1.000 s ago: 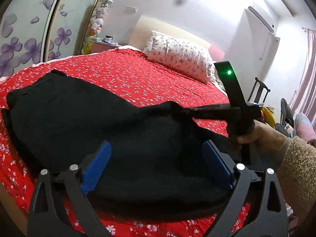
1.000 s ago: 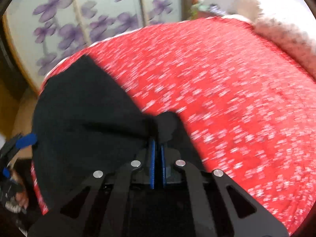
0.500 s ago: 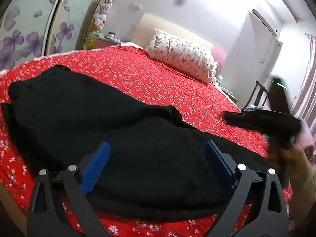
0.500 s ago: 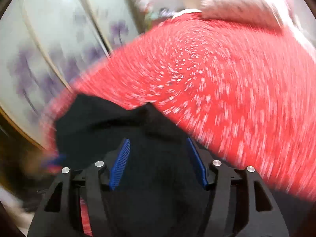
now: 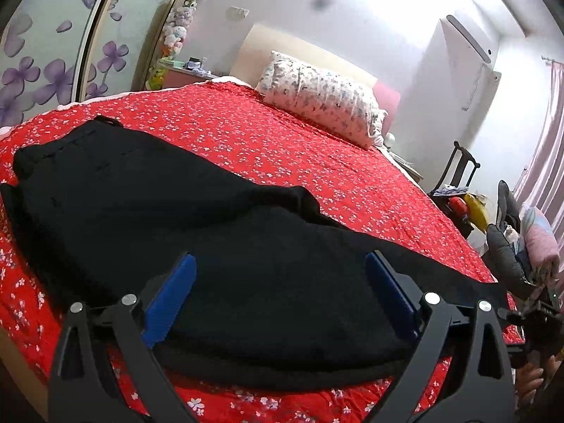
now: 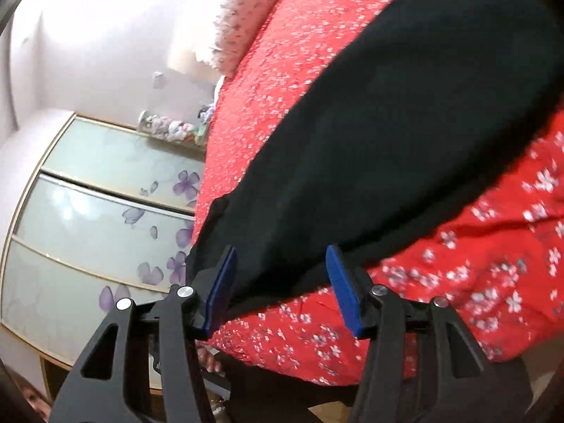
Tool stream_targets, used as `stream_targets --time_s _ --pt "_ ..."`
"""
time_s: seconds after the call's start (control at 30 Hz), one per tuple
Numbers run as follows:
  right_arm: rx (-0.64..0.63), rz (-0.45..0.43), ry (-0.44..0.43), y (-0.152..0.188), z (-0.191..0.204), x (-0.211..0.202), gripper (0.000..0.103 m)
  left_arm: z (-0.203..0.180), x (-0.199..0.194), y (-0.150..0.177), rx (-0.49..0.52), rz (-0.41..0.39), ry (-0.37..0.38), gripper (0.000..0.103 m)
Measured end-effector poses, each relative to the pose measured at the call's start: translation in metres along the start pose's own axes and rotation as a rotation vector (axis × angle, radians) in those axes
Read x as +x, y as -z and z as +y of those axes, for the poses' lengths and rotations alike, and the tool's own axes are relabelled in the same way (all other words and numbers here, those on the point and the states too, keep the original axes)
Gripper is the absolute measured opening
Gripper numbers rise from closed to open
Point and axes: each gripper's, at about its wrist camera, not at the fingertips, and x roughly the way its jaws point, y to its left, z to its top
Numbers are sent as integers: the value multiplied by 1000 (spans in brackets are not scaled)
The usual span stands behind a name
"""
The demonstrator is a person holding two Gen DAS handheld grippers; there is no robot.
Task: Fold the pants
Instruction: 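Pull the trouser fabric with the right gripper across the bed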
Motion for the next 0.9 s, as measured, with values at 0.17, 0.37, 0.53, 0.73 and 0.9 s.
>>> stream_targets --time_s 0.17,0.37,0.53,0.73,0.9 --pt "60 25 87 5 -8 8 55 0 -3 0 2 -8 -20 97" --pt "111 -54 99 0 -22 -4 55 1 -5 1 8 -11 -30 98" --pt "183 -115 83 -7 -35 -8 53 -1 -4 0 4 -10 -29 98" --pt "179 -242 96 -13 -45 -17 15 0 -4 0 1 -9 -29 99" --pt "143 -314 56 -6 -46 -34 6 -1 -4 3 -5 -8 -33 99"
